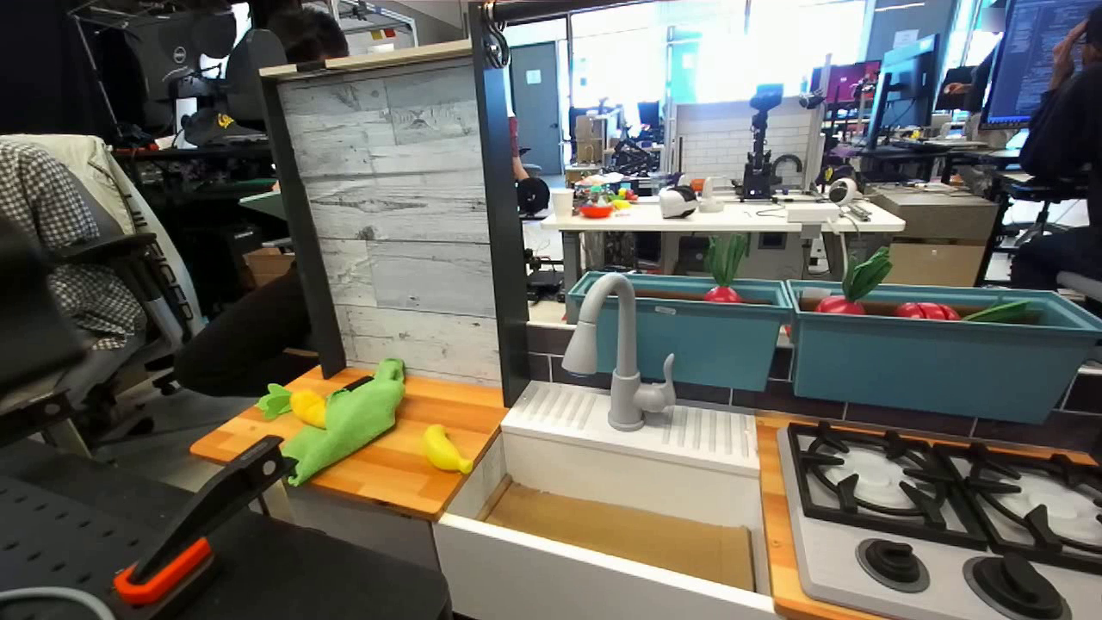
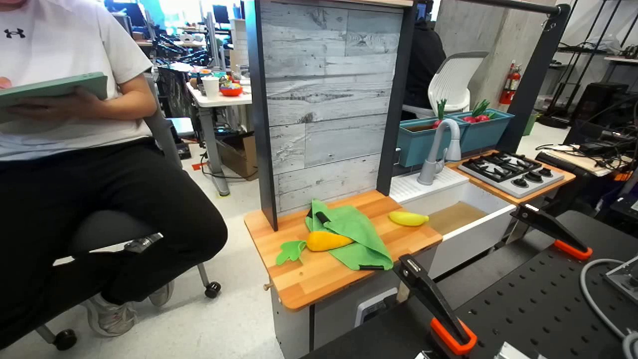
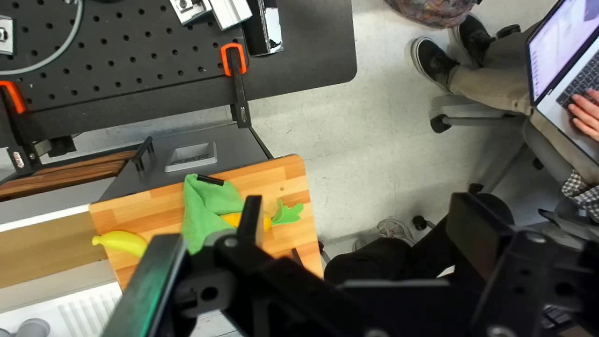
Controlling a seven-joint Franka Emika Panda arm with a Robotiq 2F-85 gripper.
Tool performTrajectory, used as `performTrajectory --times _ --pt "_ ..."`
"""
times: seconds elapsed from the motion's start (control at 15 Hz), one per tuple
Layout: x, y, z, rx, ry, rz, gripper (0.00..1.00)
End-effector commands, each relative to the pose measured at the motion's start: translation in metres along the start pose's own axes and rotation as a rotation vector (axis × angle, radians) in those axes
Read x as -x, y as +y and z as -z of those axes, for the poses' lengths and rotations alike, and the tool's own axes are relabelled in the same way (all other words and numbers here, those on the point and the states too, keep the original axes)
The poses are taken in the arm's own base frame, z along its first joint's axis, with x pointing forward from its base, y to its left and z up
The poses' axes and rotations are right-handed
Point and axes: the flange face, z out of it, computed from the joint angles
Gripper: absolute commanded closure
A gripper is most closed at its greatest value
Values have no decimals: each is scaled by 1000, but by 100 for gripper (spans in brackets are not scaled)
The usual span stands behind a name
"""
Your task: Move the green towel to the right
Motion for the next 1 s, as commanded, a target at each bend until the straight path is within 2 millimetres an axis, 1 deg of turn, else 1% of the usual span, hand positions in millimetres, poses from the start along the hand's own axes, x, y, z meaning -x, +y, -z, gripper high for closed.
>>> performTrajectory --times 0.0,0.6,0.73,0.87,0.93 --pt "0 0 1 0 -1 0 0" --pt "0 0 1 0 -1 0 0" --pt "-6 4 -1 16 30 7 0" --pt "-15 13 -5 24 55 -10 0" --pt "-23 21 -9 27 79 -25 0"
